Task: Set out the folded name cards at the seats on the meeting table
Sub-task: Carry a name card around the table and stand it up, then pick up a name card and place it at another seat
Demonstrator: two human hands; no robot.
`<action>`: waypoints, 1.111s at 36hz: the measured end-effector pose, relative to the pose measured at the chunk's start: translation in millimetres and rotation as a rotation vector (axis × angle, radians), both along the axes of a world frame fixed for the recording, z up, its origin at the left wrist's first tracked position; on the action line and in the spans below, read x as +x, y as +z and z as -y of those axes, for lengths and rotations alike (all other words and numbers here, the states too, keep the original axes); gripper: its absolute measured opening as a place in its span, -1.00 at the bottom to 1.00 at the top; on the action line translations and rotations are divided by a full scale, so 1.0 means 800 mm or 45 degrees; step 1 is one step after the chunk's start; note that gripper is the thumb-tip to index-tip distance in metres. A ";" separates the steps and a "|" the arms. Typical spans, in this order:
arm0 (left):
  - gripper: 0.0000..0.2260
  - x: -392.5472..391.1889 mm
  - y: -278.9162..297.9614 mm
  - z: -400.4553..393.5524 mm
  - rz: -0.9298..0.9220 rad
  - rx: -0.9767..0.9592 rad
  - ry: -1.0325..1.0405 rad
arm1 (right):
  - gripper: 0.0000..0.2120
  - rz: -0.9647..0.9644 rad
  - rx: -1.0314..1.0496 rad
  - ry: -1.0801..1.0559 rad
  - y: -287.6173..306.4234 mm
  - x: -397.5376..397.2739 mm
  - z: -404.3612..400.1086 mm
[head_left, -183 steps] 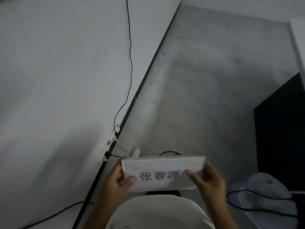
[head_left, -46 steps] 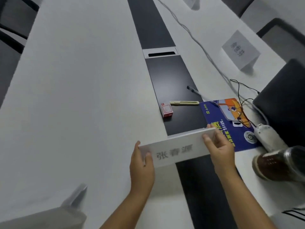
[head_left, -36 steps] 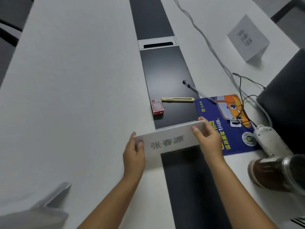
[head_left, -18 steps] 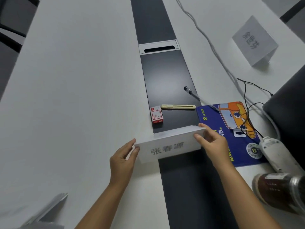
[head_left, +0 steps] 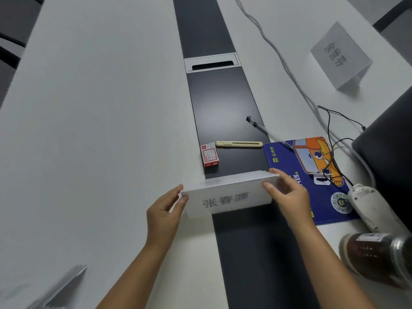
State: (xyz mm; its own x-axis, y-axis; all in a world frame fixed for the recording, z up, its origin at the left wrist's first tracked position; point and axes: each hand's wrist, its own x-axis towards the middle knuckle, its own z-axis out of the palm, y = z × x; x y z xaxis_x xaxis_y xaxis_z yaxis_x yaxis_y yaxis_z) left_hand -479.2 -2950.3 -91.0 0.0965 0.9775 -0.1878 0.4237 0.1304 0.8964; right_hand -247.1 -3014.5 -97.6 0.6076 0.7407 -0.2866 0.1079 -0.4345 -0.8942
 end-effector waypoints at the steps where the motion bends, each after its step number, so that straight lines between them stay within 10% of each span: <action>1: -0.67 0.000 0.000 0.000 -0.002 0.003 -0.002 | -0.63 -0.001 0.002 -0.003 0.000 0.000 0.000; 27: -0.54 -0.010 0.007 0.013 -0.091 -0.037 0.021 | -0.46 0.190 0.065 -0.062 0.009 -0.024 0.015; 40: -0.71 -0.171 0.080 0.110 -0.131 0.621 0.422 | -0.48 0.379 0.444 0.424 0.022 -0.191 0.041</action>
State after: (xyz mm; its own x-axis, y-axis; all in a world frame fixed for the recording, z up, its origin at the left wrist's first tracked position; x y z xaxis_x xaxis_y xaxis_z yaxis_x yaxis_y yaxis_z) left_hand -616.3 -3038.0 -27.0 -0.2232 0.9282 0.2978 0.5183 -0.1457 0.8427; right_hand -399.7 -3047.1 -80.1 0.3423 0.9263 0.1575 0.4582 -0.0182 -0.8887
